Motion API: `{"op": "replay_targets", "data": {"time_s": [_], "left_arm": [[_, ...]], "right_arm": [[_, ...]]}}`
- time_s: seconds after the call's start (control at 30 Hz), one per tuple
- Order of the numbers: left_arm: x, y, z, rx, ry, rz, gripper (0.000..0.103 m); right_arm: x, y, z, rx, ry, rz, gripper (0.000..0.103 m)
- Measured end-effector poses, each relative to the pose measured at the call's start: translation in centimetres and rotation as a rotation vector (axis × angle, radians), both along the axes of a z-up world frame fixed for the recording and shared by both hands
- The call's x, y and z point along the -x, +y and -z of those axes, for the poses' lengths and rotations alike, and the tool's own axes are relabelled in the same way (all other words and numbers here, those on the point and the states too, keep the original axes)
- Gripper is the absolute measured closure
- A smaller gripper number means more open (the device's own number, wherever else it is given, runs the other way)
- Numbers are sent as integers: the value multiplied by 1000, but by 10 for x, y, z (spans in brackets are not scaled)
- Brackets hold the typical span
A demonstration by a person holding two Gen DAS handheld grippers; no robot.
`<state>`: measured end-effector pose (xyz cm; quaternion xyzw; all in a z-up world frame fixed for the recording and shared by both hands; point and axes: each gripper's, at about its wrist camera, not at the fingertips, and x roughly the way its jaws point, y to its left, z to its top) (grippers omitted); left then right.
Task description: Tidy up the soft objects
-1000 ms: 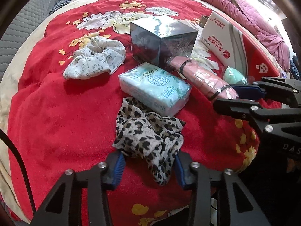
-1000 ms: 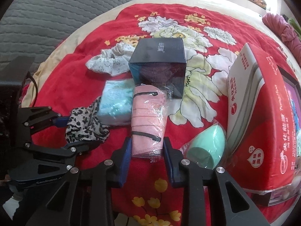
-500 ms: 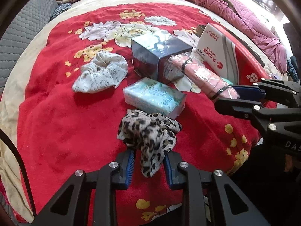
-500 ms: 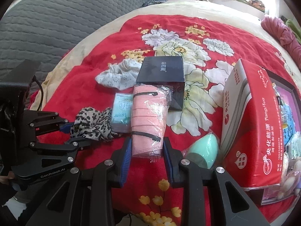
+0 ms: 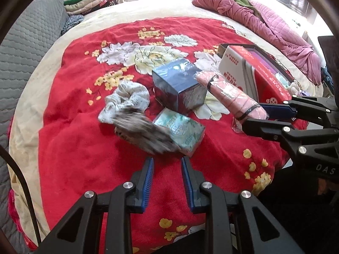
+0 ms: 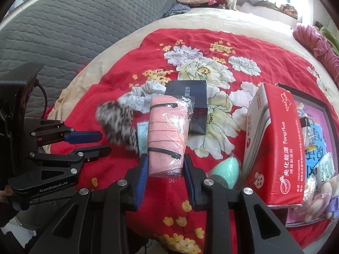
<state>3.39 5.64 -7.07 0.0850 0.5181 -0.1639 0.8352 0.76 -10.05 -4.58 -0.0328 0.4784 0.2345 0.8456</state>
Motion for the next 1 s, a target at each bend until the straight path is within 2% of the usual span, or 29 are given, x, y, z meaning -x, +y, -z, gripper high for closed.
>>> {"op": "replay_targets", "data": {"time_s": [0.23,0.3,0.43,0.47,0.73,0.87,1.0], "left_arm": [[-3,10,-7,2,-16,-25,75],[-6,18,-3,19,-6,-44,73],[-15,31,6,42,11,-74,30],[-17,34,9,47,16,-78,28],[-27,40,35,32,59,-94,27],[-34,40,51,13,75,-106,20],[-41,40,64,-5,89,-114,19]], "right_arm": [[5,-1,-11,-5,-21,2,70],[5,-1,-11,-5,-20,3,70],[4,1,-7,-5,-15,1,70],[3,2,-5,-5,-11,1,70],[-4,2,9,-7,12,-3,70],[-5,0,14,-6,21,-2,70],[-7,0,16,-5,26,0,70]]}}
